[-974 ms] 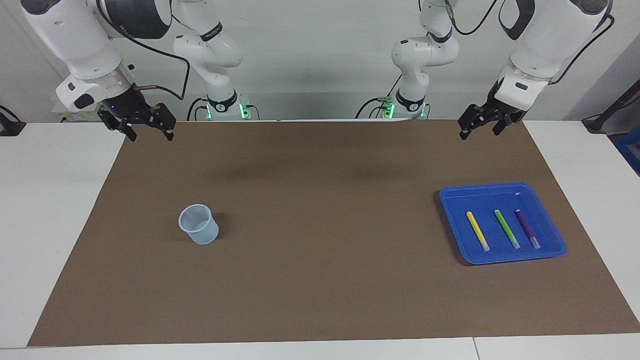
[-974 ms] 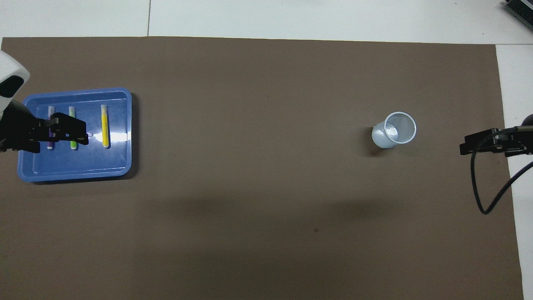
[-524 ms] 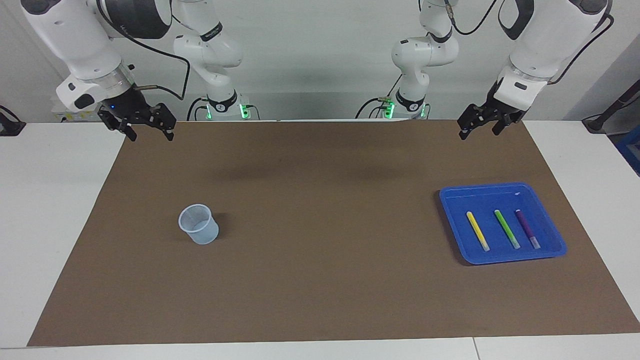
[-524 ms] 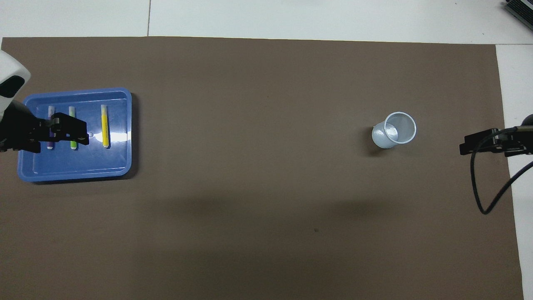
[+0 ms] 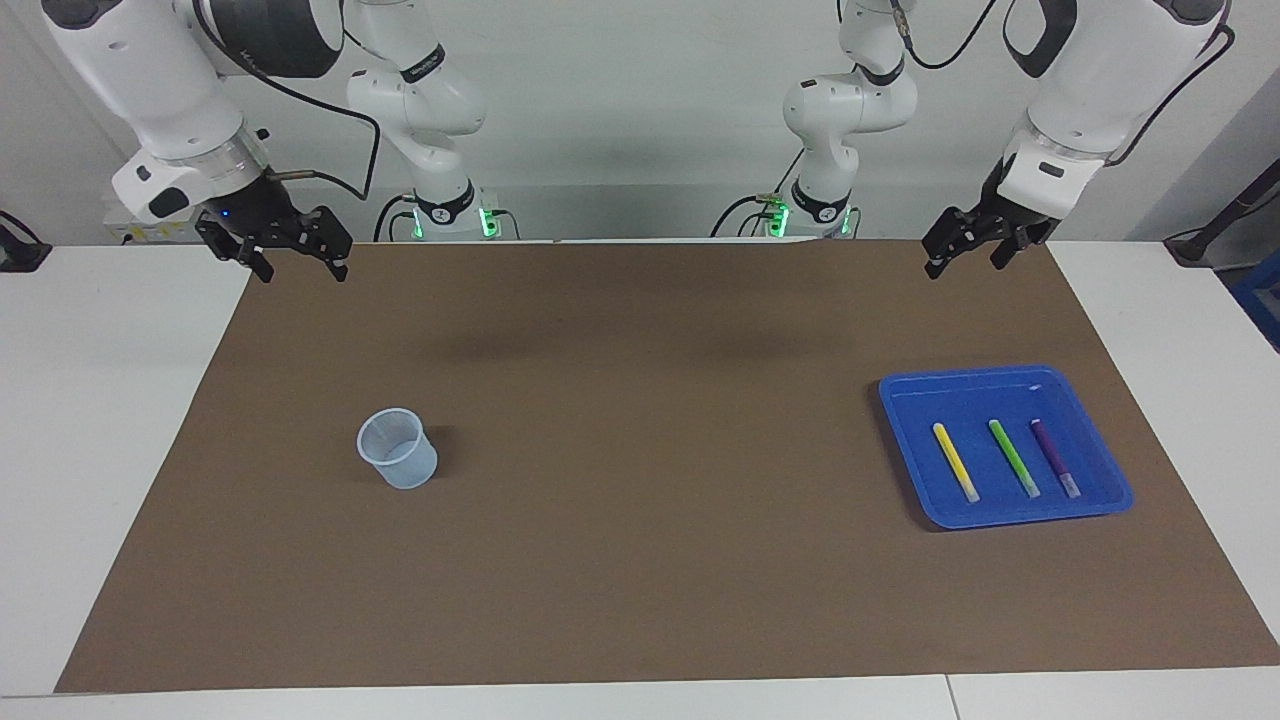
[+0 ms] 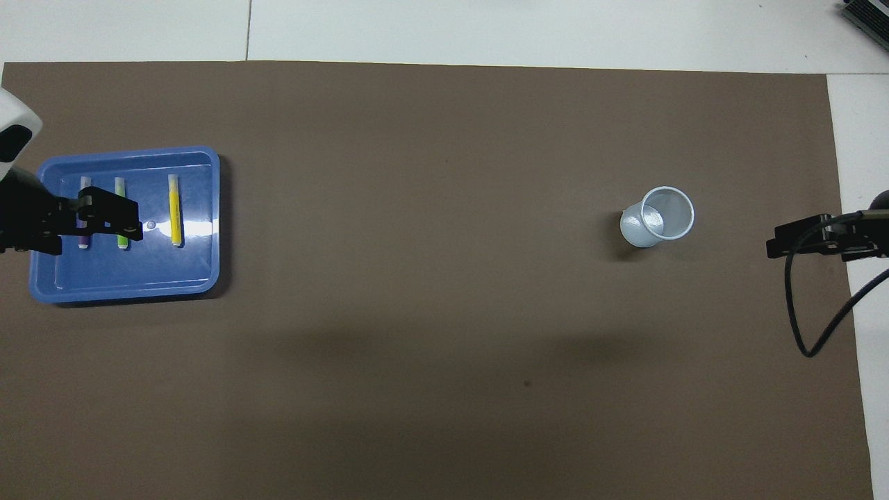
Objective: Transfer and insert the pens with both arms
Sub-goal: 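Lower the left gripper over the yellow pen in the blue tray, then close the left gripper on the yellow pen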
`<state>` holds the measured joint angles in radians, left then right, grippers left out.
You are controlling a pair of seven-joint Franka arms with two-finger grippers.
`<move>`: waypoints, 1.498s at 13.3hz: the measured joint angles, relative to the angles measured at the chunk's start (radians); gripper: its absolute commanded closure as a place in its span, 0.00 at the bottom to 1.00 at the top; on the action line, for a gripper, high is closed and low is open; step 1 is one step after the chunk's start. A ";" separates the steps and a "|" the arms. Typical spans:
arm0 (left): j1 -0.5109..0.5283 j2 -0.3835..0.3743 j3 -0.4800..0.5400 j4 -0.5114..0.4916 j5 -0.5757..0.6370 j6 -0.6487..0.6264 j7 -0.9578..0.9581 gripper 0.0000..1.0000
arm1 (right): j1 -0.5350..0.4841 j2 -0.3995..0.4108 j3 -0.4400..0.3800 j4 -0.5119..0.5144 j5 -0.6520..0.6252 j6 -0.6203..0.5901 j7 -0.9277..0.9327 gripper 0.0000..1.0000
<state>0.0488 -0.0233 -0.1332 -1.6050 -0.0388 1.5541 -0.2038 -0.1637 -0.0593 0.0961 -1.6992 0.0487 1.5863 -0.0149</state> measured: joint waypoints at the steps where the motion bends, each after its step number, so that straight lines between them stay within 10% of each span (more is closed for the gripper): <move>1: 0.001 0.000 0.002 -0.003 0.000 0.018 0.000 0.00 | 0.000 0.000 0.000 0.000 0.000 0.000 0.000 0.00; 20: 0.143 0.331 0.002 -0.202 0.128 0.558 0.143 0.00 | 0.000 0.000 0.000 0.000 0.000 0.000 0.000 0.00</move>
<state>0.1922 0.3079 -0.1311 -1.8069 0.0891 2.1118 -0.0611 -0.1637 -0.0594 0.0962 -1.6992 0.0487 1.5863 -0.0149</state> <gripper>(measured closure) 0.000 0.000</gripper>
